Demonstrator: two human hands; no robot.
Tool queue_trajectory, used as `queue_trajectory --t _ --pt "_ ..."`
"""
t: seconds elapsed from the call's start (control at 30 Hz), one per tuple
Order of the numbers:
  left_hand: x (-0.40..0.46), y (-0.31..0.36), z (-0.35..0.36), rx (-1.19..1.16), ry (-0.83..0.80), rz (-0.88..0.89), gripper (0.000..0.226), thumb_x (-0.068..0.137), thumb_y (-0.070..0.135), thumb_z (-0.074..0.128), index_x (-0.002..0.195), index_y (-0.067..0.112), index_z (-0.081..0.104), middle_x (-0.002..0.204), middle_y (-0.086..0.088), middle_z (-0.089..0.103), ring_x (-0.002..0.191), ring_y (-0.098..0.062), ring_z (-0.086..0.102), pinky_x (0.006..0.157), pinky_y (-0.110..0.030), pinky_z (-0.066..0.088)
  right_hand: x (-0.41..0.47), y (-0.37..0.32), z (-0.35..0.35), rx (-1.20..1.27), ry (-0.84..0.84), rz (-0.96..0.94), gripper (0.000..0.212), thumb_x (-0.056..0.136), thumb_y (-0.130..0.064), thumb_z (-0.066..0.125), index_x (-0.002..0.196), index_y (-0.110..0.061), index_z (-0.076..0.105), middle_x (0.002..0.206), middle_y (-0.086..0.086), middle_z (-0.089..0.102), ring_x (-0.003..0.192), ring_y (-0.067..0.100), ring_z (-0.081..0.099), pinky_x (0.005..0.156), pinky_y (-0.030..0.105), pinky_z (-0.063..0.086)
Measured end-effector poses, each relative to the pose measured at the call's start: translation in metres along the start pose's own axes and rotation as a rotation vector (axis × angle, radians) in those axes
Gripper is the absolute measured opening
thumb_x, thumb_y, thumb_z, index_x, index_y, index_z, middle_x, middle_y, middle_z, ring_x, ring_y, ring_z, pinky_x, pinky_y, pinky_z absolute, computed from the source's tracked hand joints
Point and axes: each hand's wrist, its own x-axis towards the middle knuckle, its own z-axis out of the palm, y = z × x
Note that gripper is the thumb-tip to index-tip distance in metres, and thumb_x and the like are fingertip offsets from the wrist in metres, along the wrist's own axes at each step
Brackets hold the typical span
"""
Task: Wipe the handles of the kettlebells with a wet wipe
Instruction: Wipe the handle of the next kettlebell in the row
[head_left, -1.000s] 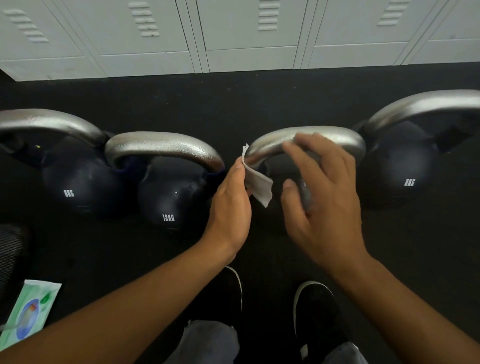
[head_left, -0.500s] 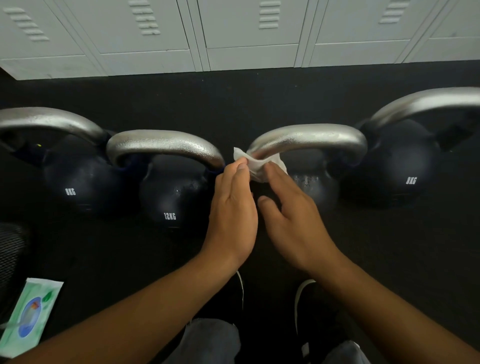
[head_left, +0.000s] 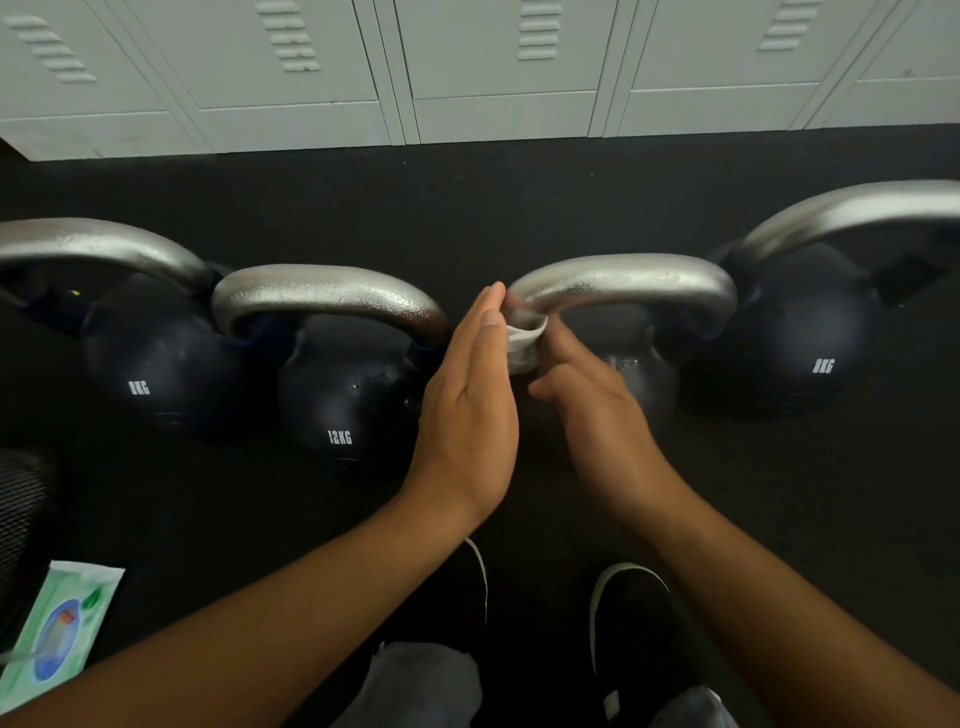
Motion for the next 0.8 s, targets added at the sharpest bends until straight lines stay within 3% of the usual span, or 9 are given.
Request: queue_trajectory --t 0.1,0.17,0.3,0.43,0.53,0.6,0.7,0.8 --pt "0.003 -0.001 -0.002 -0.024 -0.003 -0.017 0.053 0.106 0.047 0.031 0.154 0.029 0.047 0.152 0.012 0.054 0.141 0.004 0.044 0.124 -0.034 0.032 -0.003 0.008 0.0 0.013 -0.016 -0.04 0.068 0.086 -0.012 0.043 0.148 -0.04 0.05 0.131 -0.034 0.064 0.13 -0.012 0.052 0.1 0.006 0.04" --pt "0.004 0.0 -0.002 -0.023 -0.005 -0.029 0.06 0.1 0.051 0.031 0.154 0.03 0.046 0.152 0.013 0.053 0.142 0.004 0.044 0.124 -0.034 0.032 0.0 0.008 -0.001 0.033 -0.015 -0.047 0.065 0.084 -0.014 0.043 0.143 -0.038 0.055 0.131 -0.029 0.066 0.129 -0.01 0.054 0.102 0.008 0.042" --pt "-0.001 0.003 -0.001 0.038 -0.023 -0.023 0.051 0.11 0.045 0.029 0.157 0.03 0.04 0.157 0.015 0.047 0.144 0.007 0.038 0.125 -0.031 0.029 0.01 0.005 -0.006 0.143 0.003 -0.071 0.052 0.083 -0.013 0.043 0.129 -0.013 0.065 0.13 0.002 0.071 0.127 0.012 0.062 0.111 0.033 0.046" --pt "-0.004 0.006 -0.003 0.089 -0.073 -0.021 0.049 0.112 0.039 0.026 0.16 0.031 0.032 0.164 0.017 0.035 0.148 0.01 0.027 0.126 -0.024 0.022 0.01 0.011 -0.006 0.184 -0.006 -0.088 0.055 0.084 -0.012 0.04 0.134 -0.003 0.06 0.135 0.01 0.067 0.135 0.021 0.057 0.12 0.047 0.039" --pt "-0.005 0.008 -0.002 0.108 -0.089 -0.003 0.05 0.112 0.04 0.026 0.161 0.031 0.029 0.166 0.018 0.031 0.148 0.013 0.024 0.12 -0.01 0.019 0.006 0.014 -0.002 0.131 -0.035 -0.091 0.061 0.084 -0.011 0.039 0.141 -0.023 0.056 0.142 -0.008 0.063 0.139 0.007 0.052 0.12 0.037 0.038" --pt "-0.005 0.009 -0.001 0.131 -0.097 0.028 0.05 0.112 0.039 0.024 0.161 0.03 0.028 0.167 0.018 0.029 0.149 0.013 0.022 0.118 -0.007 0.016 0.006 0.014 -0.003 0.128 -0.05 -0.084 0.061 0.085 -0.012 0.039 0.139 -0.033 0.056 0.141 -0.015 0.062 0.139 0.004 0.052 0.12 0.036 0.037" --pt "-0.003 0.009 0.0 0.118 -0.097 0.042 0.049 0.112 0.037 0.025 0.161 0.03 0.031 0.166 0.017 0.031 0.149 0.011 0.023 0.117 -0.006 0.018 0.006 0.011 -0.007 0.157 -0.042 -0.096 0.057 0.085 -0.013 0.039 0.136 -0.027 0.06 0.141 -0.007 0.064 0.138 0.009 0.053 0.12 0.04 0.038" --pt "-0.002 0.008 -0.001 0.117 -0.106 0.039 0.049 0.112 0.036 0.025 0.16 0.03 0.032 0.165 0.017 0.032 0.148 0.011 0.024 0.112 0.001 0.02 0.002 0.012 -0.007 0.151 -0.051 -0.119 0.06 0.085 -0.011 0.038 0.138 -0.031 0.057 0.14 -0.016 0.064 0.139 0.003 0.051 0.115 0.028 0.038"
